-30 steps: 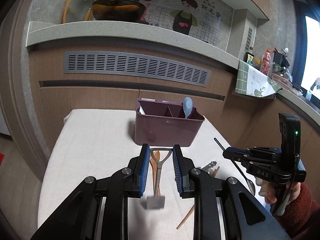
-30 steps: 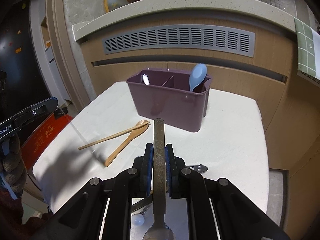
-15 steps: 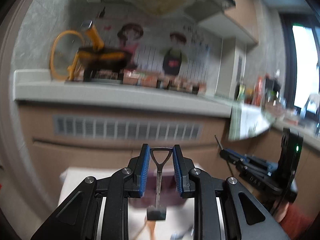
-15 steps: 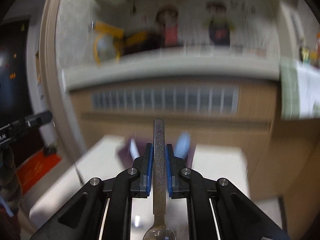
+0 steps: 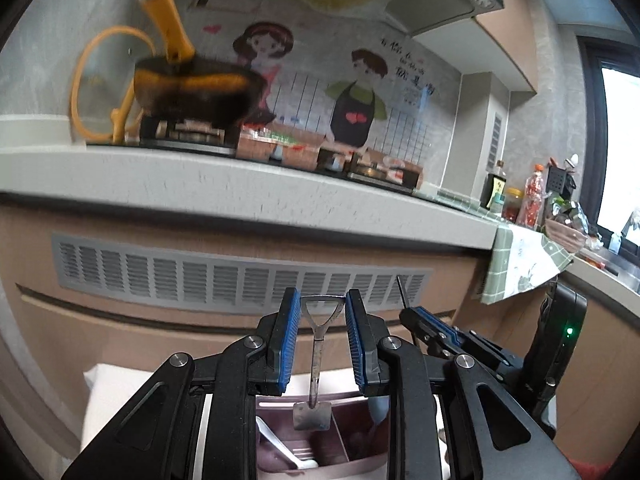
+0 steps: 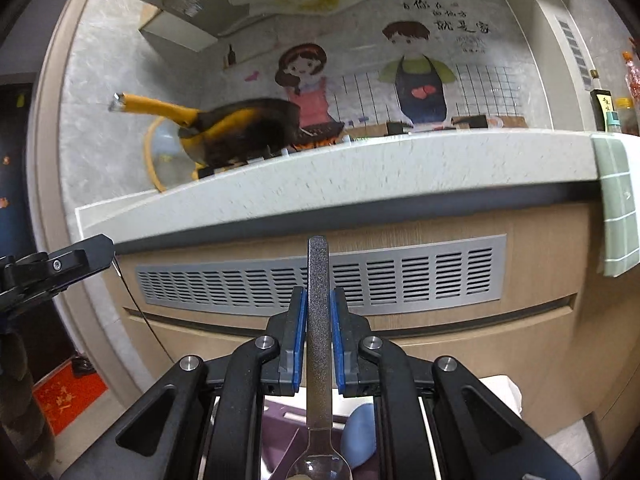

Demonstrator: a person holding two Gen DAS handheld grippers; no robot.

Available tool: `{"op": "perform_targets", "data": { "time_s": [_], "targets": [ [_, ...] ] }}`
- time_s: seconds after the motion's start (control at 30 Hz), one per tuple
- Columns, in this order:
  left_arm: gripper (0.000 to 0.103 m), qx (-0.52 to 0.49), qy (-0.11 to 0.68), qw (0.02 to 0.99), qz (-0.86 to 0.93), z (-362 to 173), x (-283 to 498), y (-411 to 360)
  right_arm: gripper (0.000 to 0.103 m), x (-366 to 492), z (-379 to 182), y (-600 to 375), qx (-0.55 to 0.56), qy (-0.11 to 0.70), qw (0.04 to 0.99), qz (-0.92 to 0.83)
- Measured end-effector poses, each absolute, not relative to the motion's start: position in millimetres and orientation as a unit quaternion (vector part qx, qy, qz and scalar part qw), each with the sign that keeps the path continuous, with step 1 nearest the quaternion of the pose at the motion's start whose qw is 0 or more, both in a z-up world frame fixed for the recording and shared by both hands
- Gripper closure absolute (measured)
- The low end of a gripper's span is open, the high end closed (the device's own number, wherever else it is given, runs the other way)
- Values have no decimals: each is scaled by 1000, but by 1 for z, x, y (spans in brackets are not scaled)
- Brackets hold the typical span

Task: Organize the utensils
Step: 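Lower the spatula into the holder with the left gripper while the right gripper drops the knife in, then move both open grippers back over the remaining utensils on the table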

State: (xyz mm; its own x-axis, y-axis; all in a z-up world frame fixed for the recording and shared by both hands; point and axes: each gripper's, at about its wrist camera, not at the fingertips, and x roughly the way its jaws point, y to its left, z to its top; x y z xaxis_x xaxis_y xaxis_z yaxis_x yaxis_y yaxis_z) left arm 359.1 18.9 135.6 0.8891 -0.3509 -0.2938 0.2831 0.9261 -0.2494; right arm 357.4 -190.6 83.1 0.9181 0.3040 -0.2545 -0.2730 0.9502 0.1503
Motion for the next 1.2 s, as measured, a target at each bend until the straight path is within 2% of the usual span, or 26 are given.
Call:
{"op": "perform_targets", "data": {
  "time_s": [0.17, 0.27, 0.3, 0.33, 0.5, 0.63, 0.93, 1.2],
  "targets": [
    [79, -114, 185, 959, -180, 112, 378, 18, 93, 371, 59, -184, 48, 138, 980, 135],
    [68, -129, 170, 959, -188, 103, 381, 21, 91, 370, 49, -184, 37, 146, 980, 131],
    [61, -129, 170, 959, -187, 102, 380, 22, 91, 368, 47, -186, 34, 149, 980, 124],
    [59, -131, 172, 958, -187, 102, 376, 23, 91, 366, 47, -189, 33, 153, 980, 120],
    [59, -129, 181, 960, -173, 95, 350, 36, 89, 334, 59, -210, 27, 151, 983, 104],
    [59, -136, 252, 945, -156, 57, 333, 52, 78, 298, 64, -223, 7, 159, 984, 76],
    [59, -121, 362, 916, -124, -17, 265, 52, 78, 237, 42, -244, -6, 262, 960, 101],
    [59, -100, 410, 894, -147, -54, 233, 26, 78, 194, -29, -258, 14, 411, 897, 164]
  ]
}}
